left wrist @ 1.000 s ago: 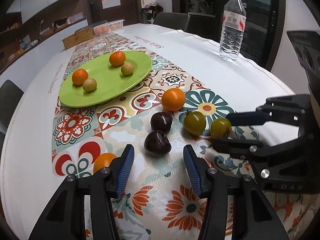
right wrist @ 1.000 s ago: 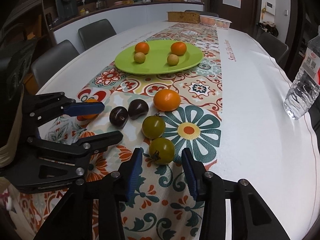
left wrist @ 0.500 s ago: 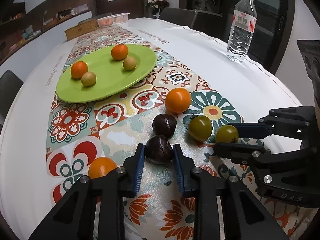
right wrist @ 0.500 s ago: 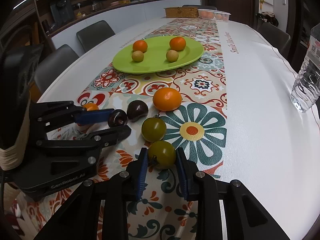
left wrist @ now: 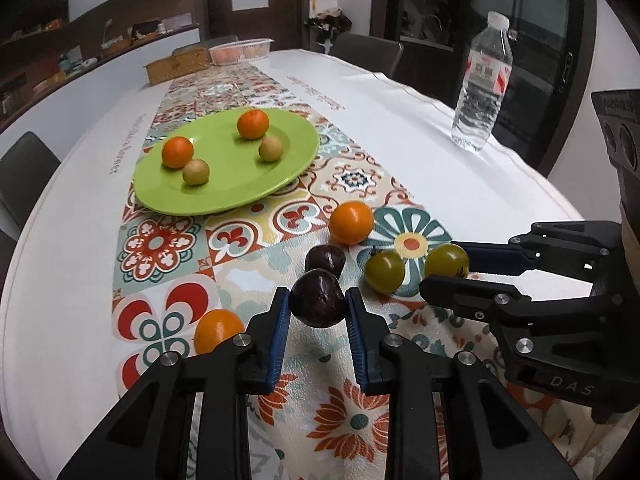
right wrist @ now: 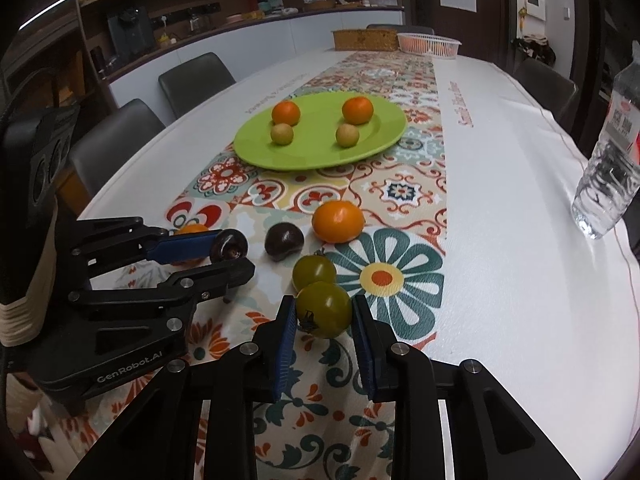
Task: Organize fruits
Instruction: 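Carry the green tomato and dark plum onto the green plate and open both grippers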
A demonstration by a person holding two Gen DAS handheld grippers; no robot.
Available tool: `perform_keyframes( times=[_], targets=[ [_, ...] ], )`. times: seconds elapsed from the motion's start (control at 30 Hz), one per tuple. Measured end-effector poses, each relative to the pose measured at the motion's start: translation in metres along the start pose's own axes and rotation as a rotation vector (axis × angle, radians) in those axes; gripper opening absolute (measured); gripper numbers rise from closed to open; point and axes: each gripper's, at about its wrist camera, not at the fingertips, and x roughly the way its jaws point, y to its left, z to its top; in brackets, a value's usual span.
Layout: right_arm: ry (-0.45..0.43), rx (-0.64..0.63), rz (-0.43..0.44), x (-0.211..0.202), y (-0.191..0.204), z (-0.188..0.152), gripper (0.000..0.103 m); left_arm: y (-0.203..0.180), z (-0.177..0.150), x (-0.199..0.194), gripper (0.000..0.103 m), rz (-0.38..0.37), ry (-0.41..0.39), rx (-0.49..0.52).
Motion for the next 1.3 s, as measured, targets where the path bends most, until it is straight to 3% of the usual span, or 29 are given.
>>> perform_keyframes(
  times=[0.7,1.3],
  targets=[
    [-0.143,-0.070,-0.014,-0.035,0.009,0.040,0.029,0.008,0.027,-0.052,0.028,0.090,-0.130,-0.045],
    [-0.175,-0.061,0.016,-0.008,-0.003,0.118,0.029,0.044,0.096,-0.038,0.027,0.063,-0.154,-0.042]
  ],
)
